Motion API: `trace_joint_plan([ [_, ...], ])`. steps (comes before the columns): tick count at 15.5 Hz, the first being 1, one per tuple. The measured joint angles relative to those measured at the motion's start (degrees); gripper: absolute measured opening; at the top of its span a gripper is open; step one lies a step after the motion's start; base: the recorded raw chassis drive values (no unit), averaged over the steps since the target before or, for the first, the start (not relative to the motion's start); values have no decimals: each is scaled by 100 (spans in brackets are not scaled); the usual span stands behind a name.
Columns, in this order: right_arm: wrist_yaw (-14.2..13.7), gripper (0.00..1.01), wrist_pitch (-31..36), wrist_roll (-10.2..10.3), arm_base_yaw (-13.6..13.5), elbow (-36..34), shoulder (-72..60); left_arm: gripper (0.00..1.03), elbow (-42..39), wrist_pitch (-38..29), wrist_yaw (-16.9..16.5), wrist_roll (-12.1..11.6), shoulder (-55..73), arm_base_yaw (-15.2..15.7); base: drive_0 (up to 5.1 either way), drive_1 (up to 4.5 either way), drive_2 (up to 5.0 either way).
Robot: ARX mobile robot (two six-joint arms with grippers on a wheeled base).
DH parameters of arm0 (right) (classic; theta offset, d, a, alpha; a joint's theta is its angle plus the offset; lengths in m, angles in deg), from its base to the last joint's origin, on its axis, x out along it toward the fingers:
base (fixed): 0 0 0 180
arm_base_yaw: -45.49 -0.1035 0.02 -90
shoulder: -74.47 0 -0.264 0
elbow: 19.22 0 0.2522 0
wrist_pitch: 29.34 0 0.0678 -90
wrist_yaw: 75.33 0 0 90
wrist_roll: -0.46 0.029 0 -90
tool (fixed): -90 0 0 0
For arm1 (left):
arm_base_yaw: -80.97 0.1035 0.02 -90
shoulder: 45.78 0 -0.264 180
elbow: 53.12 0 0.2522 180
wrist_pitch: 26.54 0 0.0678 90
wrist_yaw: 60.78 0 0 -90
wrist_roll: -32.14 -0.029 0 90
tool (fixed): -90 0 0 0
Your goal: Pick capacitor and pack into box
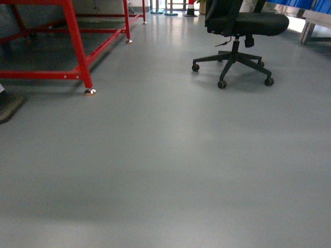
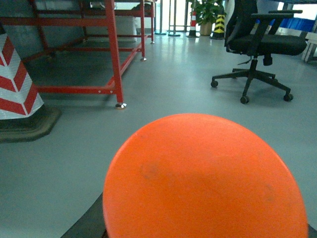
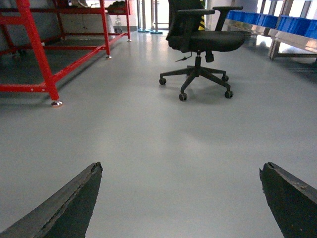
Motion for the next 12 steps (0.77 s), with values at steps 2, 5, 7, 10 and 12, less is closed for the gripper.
trace_joint_plan([
  [2,0,98,33,0,0,0,2,44,0,0,-7,-2,0,0,-502,243,243],
  [5,0,98,20,0,0,0,2,44,0,-2,0,0,0,0,-507,239,239],
  [7,0,98,20,0,0,0,2,44,0,-2,2,0,0,0,-505,240,240],
  [10,0,98,11,0,0,0,2,44,0,2,0,0,0,0,-511,235,235],
  [12,-4,98,13,0,0,0,2,44,0,2,0,-2,0,0,-496,249,249],
])
